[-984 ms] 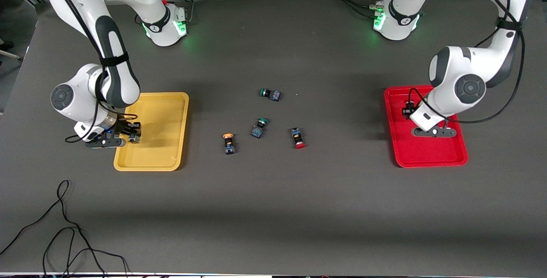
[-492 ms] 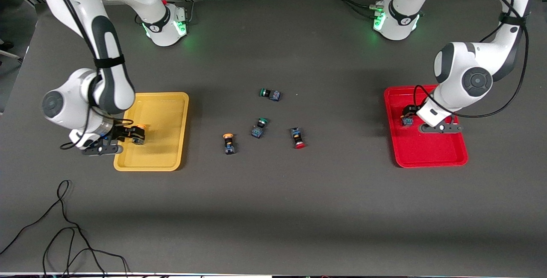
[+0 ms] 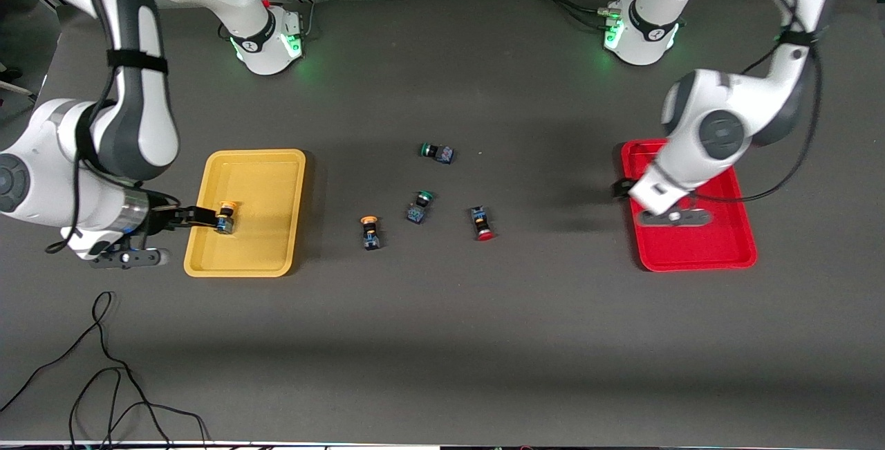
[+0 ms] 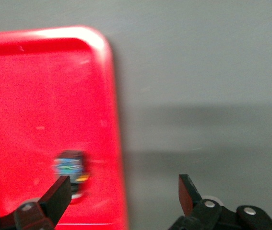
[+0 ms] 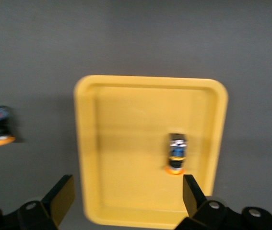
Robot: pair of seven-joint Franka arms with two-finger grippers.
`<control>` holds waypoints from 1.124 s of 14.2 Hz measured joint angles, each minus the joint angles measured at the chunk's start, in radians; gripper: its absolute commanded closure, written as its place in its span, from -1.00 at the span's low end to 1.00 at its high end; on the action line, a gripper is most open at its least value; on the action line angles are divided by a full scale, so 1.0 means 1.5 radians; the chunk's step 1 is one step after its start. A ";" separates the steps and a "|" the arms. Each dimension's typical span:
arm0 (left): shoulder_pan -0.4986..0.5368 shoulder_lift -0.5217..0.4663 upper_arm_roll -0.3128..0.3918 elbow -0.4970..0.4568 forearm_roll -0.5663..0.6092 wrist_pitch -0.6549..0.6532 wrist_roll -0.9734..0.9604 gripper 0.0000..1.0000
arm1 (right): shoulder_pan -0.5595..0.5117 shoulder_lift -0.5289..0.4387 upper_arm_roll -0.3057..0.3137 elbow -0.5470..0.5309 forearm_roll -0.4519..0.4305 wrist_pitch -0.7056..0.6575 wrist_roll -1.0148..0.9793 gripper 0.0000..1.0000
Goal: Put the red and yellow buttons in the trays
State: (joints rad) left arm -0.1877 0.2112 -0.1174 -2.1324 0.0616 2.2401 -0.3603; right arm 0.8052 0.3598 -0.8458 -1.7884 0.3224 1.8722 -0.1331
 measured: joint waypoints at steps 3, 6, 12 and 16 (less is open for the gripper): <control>-0.099 0.110 -0.007 0.161 -0.047 -0.024 -0.145 -0.98 | 0.092 0.002 0.005 0.003 0.002 0.011 0.147 -1.00; -0.160 0.222 -0.010 0.313 -0.072 -0.026 -0.274 -0.98 | 0.176 0.014 0.010 0.002 0.031 0.047 0.274 -1.00; -0.207 0.368 -0.010 0.454 -0.072 -0.026 -0.385 -0.93 | 0.259 0.102 0.022 -0.002 0.129 0.160 0.380 -1.00; -0.220 0.389 -0.010 0.442 -0.070 -0.001 -0.386 -0.47 | 0.261 0.171 0.057 -0.009 0.161 0.254 0.381 -1.00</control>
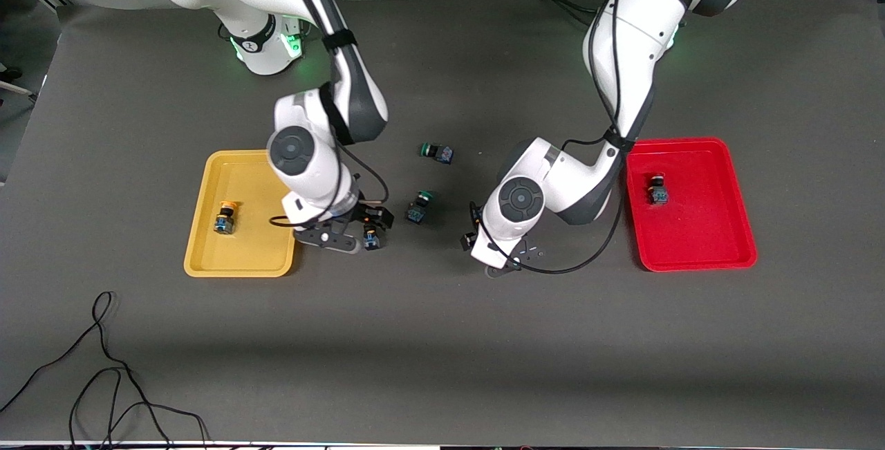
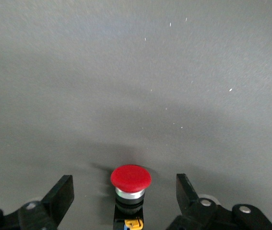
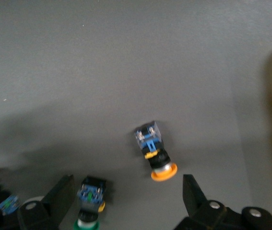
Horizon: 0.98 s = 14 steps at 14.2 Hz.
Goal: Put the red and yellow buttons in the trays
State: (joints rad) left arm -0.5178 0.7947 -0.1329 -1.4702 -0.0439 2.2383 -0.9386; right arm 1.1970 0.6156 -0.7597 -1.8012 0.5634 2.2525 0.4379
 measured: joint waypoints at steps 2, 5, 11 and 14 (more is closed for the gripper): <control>-0.006 0.002 0.000 -0.018 0.000 0.011 0.000 0.29 | 0.000 0.028 0.013 -0.013 0.000 0.056 -0.010 -1.00; -0.024 0.003 0.000 -0.045 0.000 0.031 -0.001 1.00 | -0.011 0.062 0.033 -0.031 0.037 0.126 -0.064 -1.00; -0.017 -0.013 0.010 -0.041 0.000 -0.002 -0.003 1.00 | -0.021 0.115 0.048 -0.035 0.162 0.159 -0.171 0.48; 0.030 -0.055 0.015 -0.025 0.002 -0.121 0.074 1.00 | -0.021 0.115 0.048 -0.031 0.162 0.159 -0.171 0.95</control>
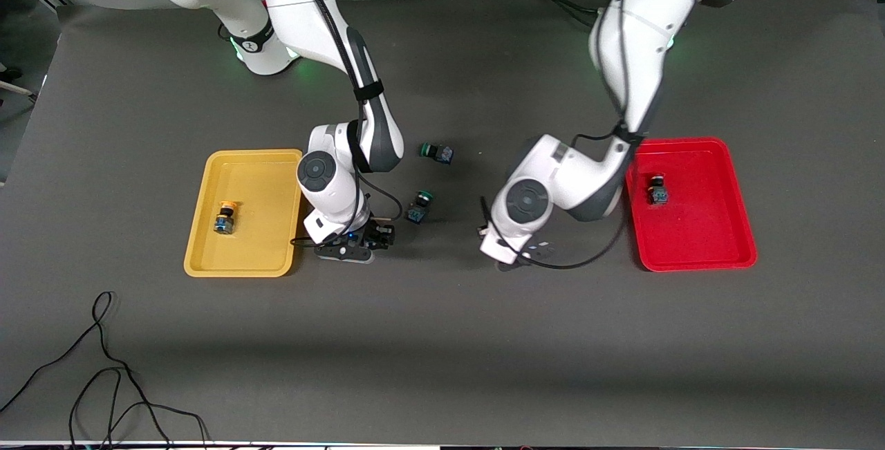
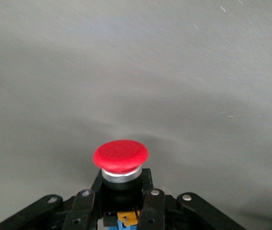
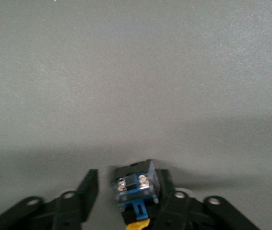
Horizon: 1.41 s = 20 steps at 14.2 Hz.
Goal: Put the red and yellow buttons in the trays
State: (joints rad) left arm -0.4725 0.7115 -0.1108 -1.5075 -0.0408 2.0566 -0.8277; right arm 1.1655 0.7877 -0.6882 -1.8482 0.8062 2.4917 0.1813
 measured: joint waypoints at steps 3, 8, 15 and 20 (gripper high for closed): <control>0.084 -0.051 0.005 -0.009 0.004 -0.095 0.138 1.00 | 0.000 0.000 0.000 0.004 0.000 -0.001 0.000 1.00; 0.260 -0.097 0.010 -0.076 0.040 -0.132 0.389 1.00 | 0.011 -0.026 -0.105 0.066 -0.030 -0.210 -0.006 1.00; 0.415 -0.128 0.010 -0.210 0.098 -0.059 0.588 1.00 | -0.009 -0.115 -0.245 0.049 -0.149 -0.366 -0.188 1.00; 0.418 -0.150 0.000 -0.256 0.101 -0.032 0.592 -0.99 | -0.056 -0.115 -0.268 -0.088 -0.112 -0.282 -0.367 1.00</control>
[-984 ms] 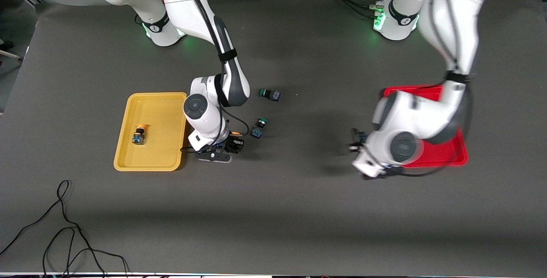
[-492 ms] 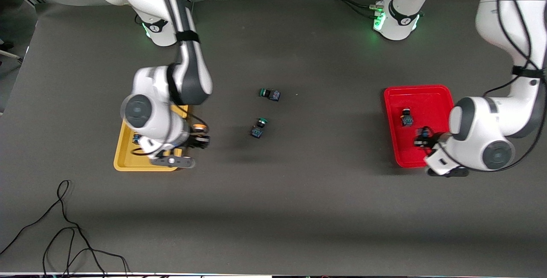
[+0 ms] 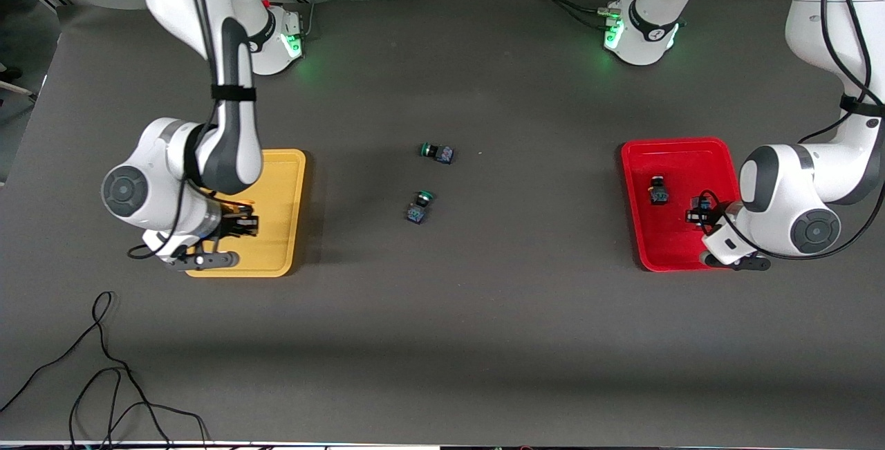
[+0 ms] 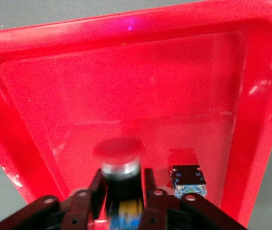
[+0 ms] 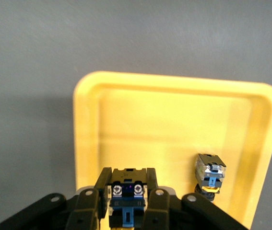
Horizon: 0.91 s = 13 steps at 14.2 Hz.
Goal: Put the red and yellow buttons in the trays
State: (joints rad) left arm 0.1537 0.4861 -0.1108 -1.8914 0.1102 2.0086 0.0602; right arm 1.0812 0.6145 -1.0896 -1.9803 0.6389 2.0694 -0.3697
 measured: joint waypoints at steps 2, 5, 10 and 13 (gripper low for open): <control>-0.002 -0.011 -0.002 0.000 0.001 0.000 0.000 -0.99 | 0.001 0.005 0.006 -0.038 0.043 0.019 -0.039 0.99; -0.014 -0.044 -0.009 0.003 0.001 -0.016 -0.002 -0.99 | 0.006 0.021 0.026 -0.047 0.054 0.025 -0.042 -0.99; -0.135 -0.081 -0.015 0.066 0.000 -0.120 -0.176 -0.99 | 0.008 0.030 0.022 -0.036 0.058 0.026 -0.032 -1.00; -0.170 -0.102 -0.016 0.103 0.000 -0.164 -0.232 -0.99 | 0.012 0.027 -0.024 0.010 0.058 -0.011 -0.025 -1.00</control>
State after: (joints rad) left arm -0.1008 0.3326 -0.1351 -1.7373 0.1105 1.7627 -0.2871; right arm 1.0995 0.6551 -1.1252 -1.9653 0.7252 2.0526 -0.4071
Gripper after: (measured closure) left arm 0.000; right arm 0.000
